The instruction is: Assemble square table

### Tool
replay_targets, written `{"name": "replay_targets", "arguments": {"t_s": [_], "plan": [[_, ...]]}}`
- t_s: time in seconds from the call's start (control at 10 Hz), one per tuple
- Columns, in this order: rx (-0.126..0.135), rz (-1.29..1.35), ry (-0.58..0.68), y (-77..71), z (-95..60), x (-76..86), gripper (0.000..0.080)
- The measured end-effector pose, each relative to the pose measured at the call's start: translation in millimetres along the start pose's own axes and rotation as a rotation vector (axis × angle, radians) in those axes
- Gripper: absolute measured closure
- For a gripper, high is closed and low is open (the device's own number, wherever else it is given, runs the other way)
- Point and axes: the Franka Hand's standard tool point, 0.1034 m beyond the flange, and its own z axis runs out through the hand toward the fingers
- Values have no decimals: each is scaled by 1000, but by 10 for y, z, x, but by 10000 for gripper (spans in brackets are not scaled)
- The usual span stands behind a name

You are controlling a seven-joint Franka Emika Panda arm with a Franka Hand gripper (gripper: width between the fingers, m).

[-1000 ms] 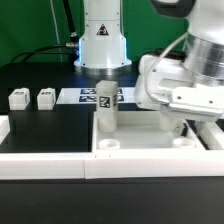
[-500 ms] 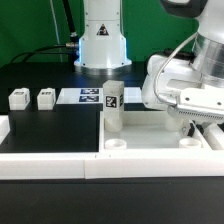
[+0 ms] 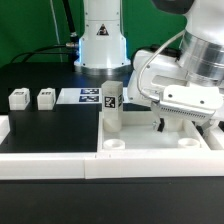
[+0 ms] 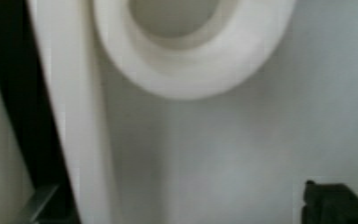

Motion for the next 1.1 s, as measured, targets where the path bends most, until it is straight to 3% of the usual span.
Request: {"name": "replay_targets", "arguments": {"t_s": [0.1, 0.3, 0.8, 0.9, 1.0, 1.1], "plan": [[0, 3, 1, -16, 4, -4, 172], [-1, 5, 1, -29, 9, -7, 154], [3, 21, 2, -31, -12, -8, 150], [53, 55, -23, -63, -331, 17, 150], [78, 64, -46, -184, -627, 69, 150], [106, 95, -52, -357, -823, 120, 150]]}}
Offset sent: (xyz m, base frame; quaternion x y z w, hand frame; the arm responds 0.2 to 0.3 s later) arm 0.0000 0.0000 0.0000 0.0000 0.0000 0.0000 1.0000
